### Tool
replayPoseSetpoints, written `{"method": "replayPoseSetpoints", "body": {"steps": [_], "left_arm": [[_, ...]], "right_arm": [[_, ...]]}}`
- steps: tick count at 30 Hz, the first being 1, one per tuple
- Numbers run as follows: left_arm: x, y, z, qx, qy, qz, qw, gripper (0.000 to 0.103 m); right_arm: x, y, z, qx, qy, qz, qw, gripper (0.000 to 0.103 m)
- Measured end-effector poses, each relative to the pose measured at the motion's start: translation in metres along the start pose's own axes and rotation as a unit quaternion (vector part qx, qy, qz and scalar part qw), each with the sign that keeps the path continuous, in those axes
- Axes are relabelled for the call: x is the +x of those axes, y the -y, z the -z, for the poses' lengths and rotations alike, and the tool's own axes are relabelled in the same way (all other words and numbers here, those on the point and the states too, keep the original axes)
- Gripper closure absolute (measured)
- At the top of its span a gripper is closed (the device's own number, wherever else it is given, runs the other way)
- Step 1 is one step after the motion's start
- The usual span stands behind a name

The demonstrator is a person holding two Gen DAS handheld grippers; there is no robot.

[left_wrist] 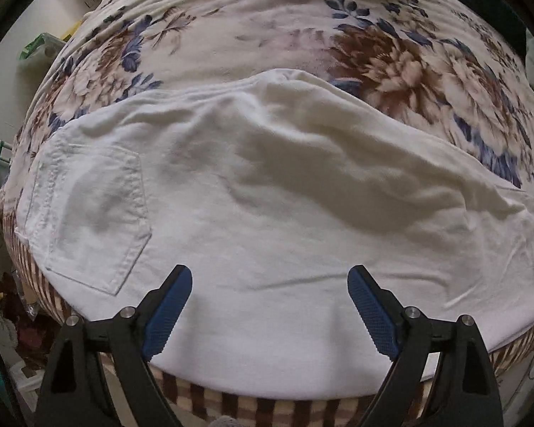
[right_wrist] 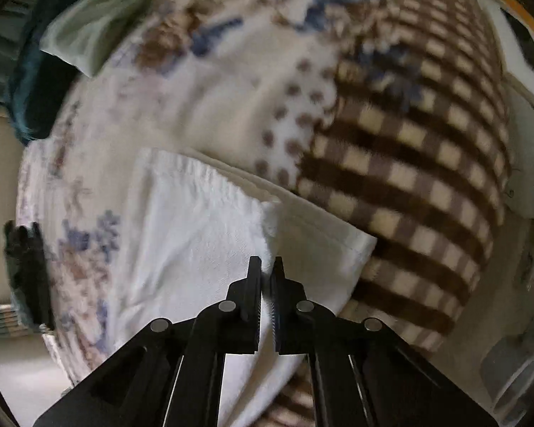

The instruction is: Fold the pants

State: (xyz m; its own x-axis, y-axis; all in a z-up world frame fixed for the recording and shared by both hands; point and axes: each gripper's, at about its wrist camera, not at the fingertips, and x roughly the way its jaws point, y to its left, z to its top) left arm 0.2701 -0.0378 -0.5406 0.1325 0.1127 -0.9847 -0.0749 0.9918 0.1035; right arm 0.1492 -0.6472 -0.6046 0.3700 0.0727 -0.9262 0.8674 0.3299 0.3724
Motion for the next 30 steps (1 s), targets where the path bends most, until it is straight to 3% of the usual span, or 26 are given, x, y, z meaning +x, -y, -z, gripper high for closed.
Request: {"method": "replayPoseSetpoints", "body": {"steps": [3, 10, 13, 15, 17, 21, 24, 26, 28, 30], "left_arm": [[0.000, -0.002, 0.004, 0.003, -0.005, -0.006, 1.0000, 0.014], [0.001, -0.002, 0.002, -0.006, -0.011, -0.009, 0.9999, 0.014], [-0.006, 0.000, 0.002, -0.005, -0.008, -0.007, 0.9999, 0.014], [-0.017, -0.002, 0.001, -0.011, 0.000, -0.003, 0.9999, 0.014], [-0.031, -0.010, -0.003, -0.020, 0.012, -0.005, 0.9997, 0.014], [-0.051, -0.032, -0.018, -0.040, 0.032, -0.011, 0.9986, 0.014], [-0.053, -0.057, -0.037, -0.058, 0.044, -0.031, 0.9969, 0.014], [-0.048, -0.074, -0.049, -0.068, 0.048, -0.047, 0.9954, 0.014], [-0.036, -0.096, -0.060, -0.080, 0.043, -0.059, 0.9942, 0.014], [-0.017, -0.119, -0.072, -0.096, 0.034, -0.059, 0.9931, 0.014]], "right_arm": [[-0.017, 0.011, -0.001, 0.011, -0.013, -0.009, 1.000, 0.098], [0.024, 0.033, -0.002, 0.015, -0.081, 0.029, 0.996, 0.097], [0.021, 0.038, -0.001, 0.029, -0.098, 0.025, 0.994, 0.090], [0.010, 0.039, 0.007, 0.016, -0.111, 0.052, 0.992, 0.067], [-0.009, 0.025, 0.018, -0.011, -0.107, 0.068, 0.992, 0.055], [-0.035, -0.042, 0.057, -0.126, -0.119, 0.048, 0.984, 0.052], [-0.019, -0.128, 0.105, -0.227, -0.189, -0.008, 0.955, 0.052], [0.007, -0.196, 0.148, -0.286, -0.257, -0.059, 0.921, 0.052], [0.045, -0.263, 0.195, -0.327, -0.335, -0.112, 0.877, 0.052], [0.083, -0.317, 0.239, -0.352, -0.387, -0.136, 0.841, 0.052]]}}
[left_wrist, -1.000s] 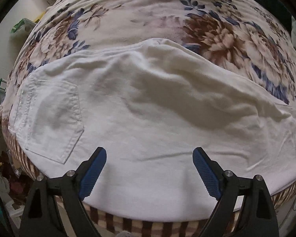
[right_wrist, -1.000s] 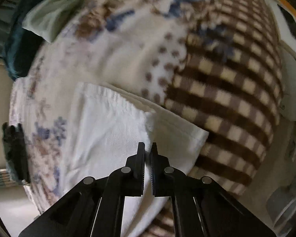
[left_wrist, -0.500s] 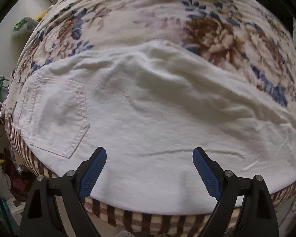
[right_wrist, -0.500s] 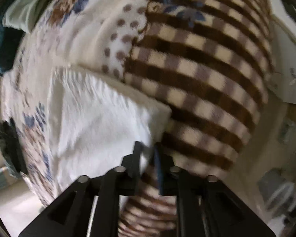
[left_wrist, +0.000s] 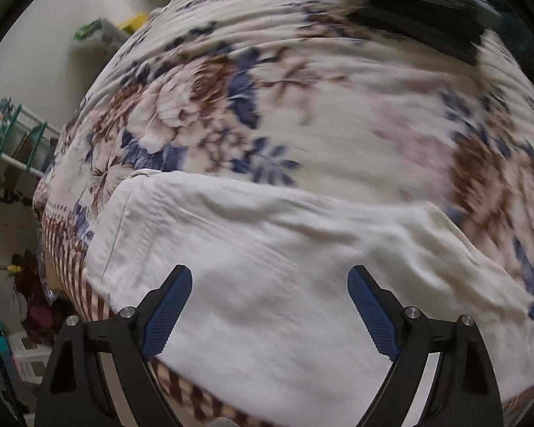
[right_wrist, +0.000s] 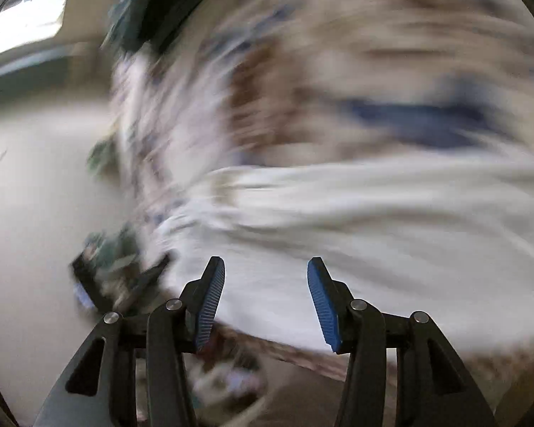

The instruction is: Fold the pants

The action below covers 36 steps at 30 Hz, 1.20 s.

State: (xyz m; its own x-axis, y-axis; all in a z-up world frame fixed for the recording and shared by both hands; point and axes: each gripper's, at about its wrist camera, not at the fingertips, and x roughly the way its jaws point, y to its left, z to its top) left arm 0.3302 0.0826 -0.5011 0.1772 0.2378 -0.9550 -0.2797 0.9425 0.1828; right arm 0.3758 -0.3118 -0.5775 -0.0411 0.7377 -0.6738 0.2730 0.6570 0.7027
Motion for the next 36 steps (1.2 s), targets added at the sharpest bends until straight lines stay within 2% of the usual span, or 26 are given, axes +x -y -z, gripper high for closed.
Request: {"method": "replayPoseSetpoints", "body": {"steps": [3, 6, 7, 8, 11, 15, 17, 19, 21, 22, 24, 27, 28, 29, 30, 33, 36], "left_arm": [[0.031, -0.016, -0.014, -0.002, -0.022, -0.007, 0.9997, 0.014], [0.058, -0.030, -0.023, -0.002, -0.049, 0.005, 0.9988, 0.014], [0.067, -0.036, -0.024, -0.007, -0.060, 0.016, 0.9980, 0.014], [0.070, -0.040, -0.024, -0.011, -0.065, 0.023, 0.9975, 0.014], [0.080, -0.053, -0.023, -0.018, -0.079, 0.036, 0.9961, 0.014], [0.084, -0.060, -0.021, -0.020, -0.082, 0.046, 0.9954, 0.014], [0.085, -0.059, -0.021, -0.014, -0.084, 0.046, 0.9953, 0.014], [0.087, -0.060, -0.022, -0.012, -0.084, 0.046, 0.9953, 0.014], [0.088, -0.064, -0.025, -0.012, -0.081, 0.059, 0.9949, 0.013], [0.089, -0.065, -0.025, -0.009, -0.081, 0.055, 0.9952, 0.013], [0.092, -0.065, -0.023, 0.004, -0.077, 0.050, 0.9958, 0.013], [0.094, -0.062, -0.022, 0.014, -0.078, 0.040, 0.9960, 0.013], [0.094, -0.064, -0.022, 0.014, -0.079, 0.039, 0.9960, 0.013], [0.094, -0.060, -0.021, 0.014, -0.080, 0.039, 0.9959, 0.011], [0.095, -0.061, -0.022, 0.013, -0.081, 0.042, 0.9957, 0.011], [0.099, -0.058, -0.026, 0.006, -0.083, 0.057, 0.9949, 0.011], [0.097, -0.058, -0.029, 0.007, -0.091, 0.049, 0.9946, 0.011]], "right_arm": [[0.082, -0.044, -0.050, -0.042, -0.072, 0.018, 0.996, 0.052], [0.153, -0.060, -0.082, -0.037, -0.155, 0.031, 0.987, 0.052], [0.166, -0.062, -0.087, -0.030, -0.170, 0.030, 0.984, 0.052], [0.182, -0.063, -0.089, -0.023, -0.196, 0.015, 0.980, 0.054], [0.198, -0.073, -0.094, -0.037, -0.223, -0.015, 0.974, 0.056], [0.223, -0.062, -0.098, -0.042, -0.241, -0.003, 0.970, 0.055], [0.242, -0.064, -0.091, -0.037, -0.270, -0.038, 0.961, 0.057], [0.243, -0.077, -0.087, -0.045, -0.275, -0.091, 0.956, 0.057], [0.225, -0.084, -0.088, -0.054, -0.264, -0.149, 0.951, 0.059], [0.218, -0.081, -0.086, -0.059, -0.262, -0.153, 0.951, 0.059], [0.221, -0.071, -0.083, -0.078, -0.260, -0.094, 0.958, 0.058], [0.252, -0.061, -0.076, -0.065, -0.293, -0.060, 0.952, 0.060], [0.258, -0.066, -0.075, -0.067, -0.295, -0.060, 0.951, 0.067], [0.261, -0.072, -0.074, -0.069, -0.289, -0.055, 0.953, 0.089], [0.259, -0.076, -0.077, -0.066, -0.277, -0.045, 0.957, 0.095], [0.219, -0.072, -0.102, -0.025, -0.217, -0.030, 0.975, 0.096], [0.196, -0.069, -0.104, -0.026, -0.205, -0.013, 0.978, 0.096]]}}
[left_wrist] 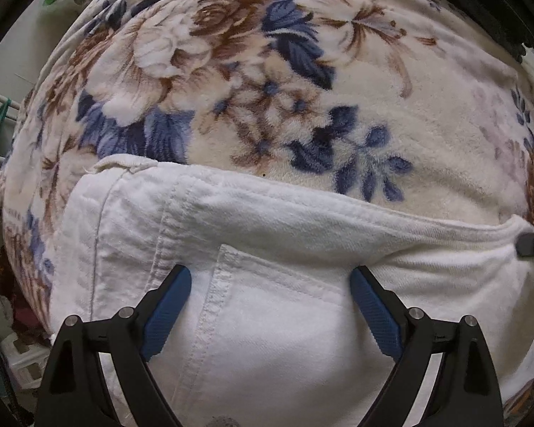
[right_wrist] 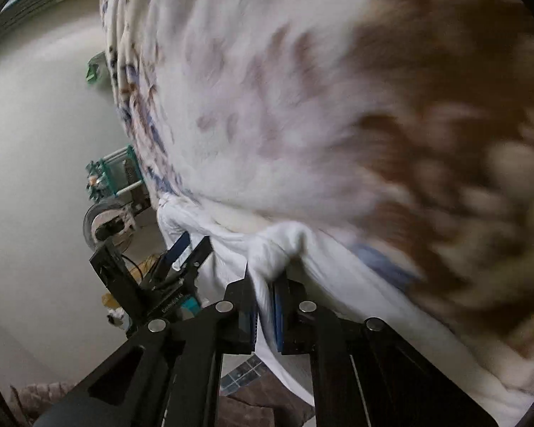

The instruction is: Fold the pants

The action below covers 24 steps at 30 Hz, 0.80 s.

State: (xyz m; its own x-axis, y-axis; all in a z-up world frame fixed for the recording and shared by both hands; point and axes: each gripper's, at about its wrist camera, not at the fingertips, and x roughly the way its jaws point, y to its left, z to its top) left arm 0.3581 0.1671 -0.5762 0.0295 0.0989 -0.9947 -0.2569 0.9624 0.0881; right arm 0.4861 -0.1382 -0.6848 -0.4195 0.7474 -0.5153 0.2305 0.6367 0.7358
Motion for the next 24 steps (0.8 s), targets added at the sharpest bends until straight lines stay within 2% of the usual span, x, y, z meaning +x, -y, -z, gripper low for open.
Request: {"method": "replayPoseSetpoints", "body": {"steps": [2, 4, 5, 7, 9, 10, 13, 15, 16, 19, 20, 22, 24], "left_arm": [[-0.010, -0.005, -0.003, -0.008, -0.004, -0.003, 1.0000, 0.011], [-0.029, -0.002, -0.003, -0.013, 0.006, 0.001, 0.9999, 0.011], [-0.039, 0.003, -0.007, -0.014, 0.012, 0.006, 0.9998, 0.011], [-0.059, 0.020, -0.009, -0.008, 0.029, 0.020, 0.9993, 0.011], [-0.069, 0.044, -0.012, 0.010, 0.041, 0.032, 0.9986, 0.011], [-0.072, 0.060, -0.015, 0.022, 0.051, 0.046, 0.9974, 0.011], [-0.061, 0.105, -0.024, 0.067, 0.041, 0.079, 0.9937, 0.011], [-0.052, 0.130, -0.028, 0.093, 0.036, 0.092, 0.9907, 0.011], [-0.042, 0.145, -0.030, 0.116, 0.029, 0.091, 0.9886, 0.011], [-0.017, 0.168, -0.033, 0.146, 0.024, 0.066, 0.9868, 0.011], [-0.011, 0.170, -0.034, 0.146, 0.021, 0.061, 0.9871, 0.011], [0.000, 0.169, -0.040, 0.140, 0.012, 0.061, 0.9883, 0.010], [-0.001, 0.163, -0.045, 0.126, 0.007, 0.067, 0.9898, 0.010]], "right_arm": [[-0.016, 0.000, 0.006, -0.006, 0.011, 0.030, 0.999, 0.096], [-0.052, 0.007, 0.000, -0.001, 0.044, 0.059, 0.997, 0.095], [-0.070, 0.005, 0.007, -0.011, 0.066, 0.092, 0.993, 0.094], [-0.101, 0.005, 0.027, -0.054, 0.082, 0.143, 0.985, 0.085], [-0.107, -0.003, 0.052, -0.102, 0.062, 0.201, 0.972, 0.060], [-0.104, -0.005, 0.063, -0.123, 0.046, 0.225, 0.965, 0.058], [-0.096, 0.004, 0.087, -0.153, 0.005, 0.267, 0.951, 0.057], [-0.096, 0.022, 0.106, -0.182, -0.016, 0.309, 0.933, 0.057], [-0.091, 0.026, 0.113, -0.203, -0.027, 0.337, 0.919, 0.057], [-0.073, 0.030, 0.128, -0.253, -0.044, 0.371, 0.892, 0.057], [-0.067, 0.031, 0.130, -0.270, -0.043, 0.383, 0.882, 0.058], [-0.060, 0.035, 0.130, -0.280, -0.041, 0.395, 0.874, 0.101], [-0.079, 0.049, 0.117, -0.202, 0.011, 0.354, 0.913, 0.101]]}}
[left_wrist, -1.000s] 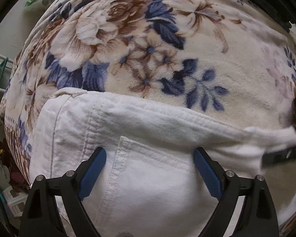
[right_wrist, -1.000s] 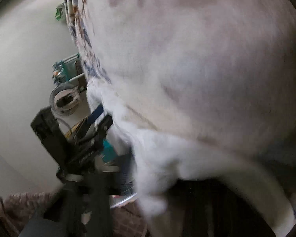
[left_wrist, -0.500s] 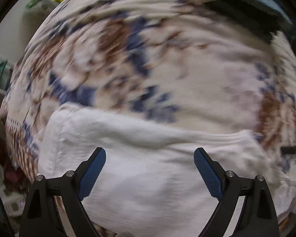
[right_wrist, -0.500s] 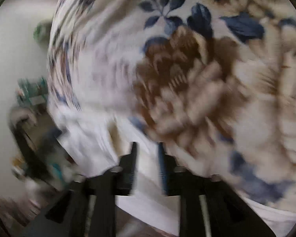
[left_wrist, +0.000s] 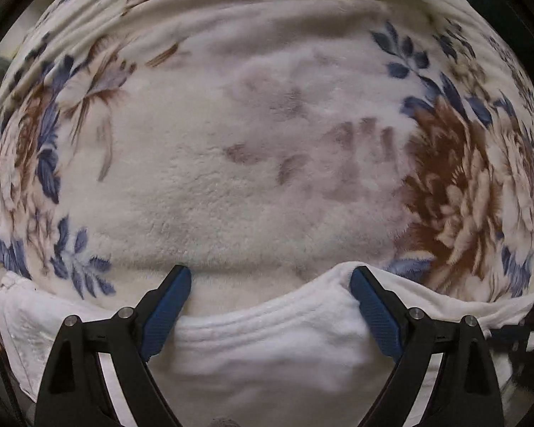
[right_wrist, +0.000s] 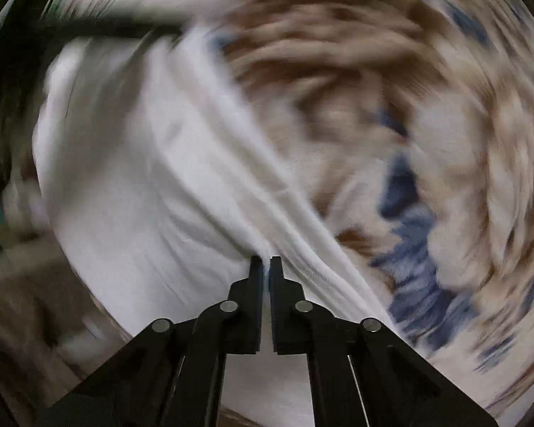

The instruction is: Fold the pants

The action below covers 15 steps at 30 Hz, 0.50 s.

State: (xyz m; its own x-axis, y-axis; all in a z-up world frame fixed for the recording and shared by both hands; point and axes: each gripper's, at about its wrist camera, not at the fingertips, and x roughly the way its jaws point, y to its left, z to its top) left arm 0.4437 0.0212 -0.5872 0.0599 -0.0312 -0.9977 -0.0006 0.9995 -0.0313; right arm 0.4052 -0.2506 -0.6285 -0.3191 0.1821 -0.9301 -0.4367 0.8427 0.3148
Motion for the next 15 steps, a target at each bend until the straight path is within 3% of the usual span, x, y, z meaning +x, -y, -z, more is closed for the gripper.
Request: {"method": "replayPoseSetpoints", "body": {"steps": [2, 4, 8, 14, 15], "left_arm": [[-0.013, -0.010, 0.000, -0.011, 0.010, 0.004, 0.9999, 0.010], [-0.029, -0.013, 0.002, -0.022, 0.022, 0.009, 0.9995, 0.010], [-0.051, -0.011, 0.015, -0.014, 0.042, 0.011, 0.9990, 0.010], [0.000, 0.005, 0.013, 0.027, 0.026, -0.031, 0.9988, 0.009], [0.006, 0.004, 0.009, 0.026, 0.026, -0.035, 0.9987, 0.000]], "right_arm": [[-0.005, 0.021, 0.003, 0.088, 0.031, -0.046, 0.995, 0.101], [-0.007, 0.032, 0.012, 0.122, 0.050, -0.071, 0.989, 0.101], [-0.008, 0.029, 0.022, 0.159, 0.072, -0.066, 0.982, 0.101], [-0.014, 0.038, 0.010, 0.187, 0.084, -0.055, 0.977, 0.101], [-0.012, 0.033, 0.008, 0.190, 0.086, -0.049, 0.977, 0.101]]}}
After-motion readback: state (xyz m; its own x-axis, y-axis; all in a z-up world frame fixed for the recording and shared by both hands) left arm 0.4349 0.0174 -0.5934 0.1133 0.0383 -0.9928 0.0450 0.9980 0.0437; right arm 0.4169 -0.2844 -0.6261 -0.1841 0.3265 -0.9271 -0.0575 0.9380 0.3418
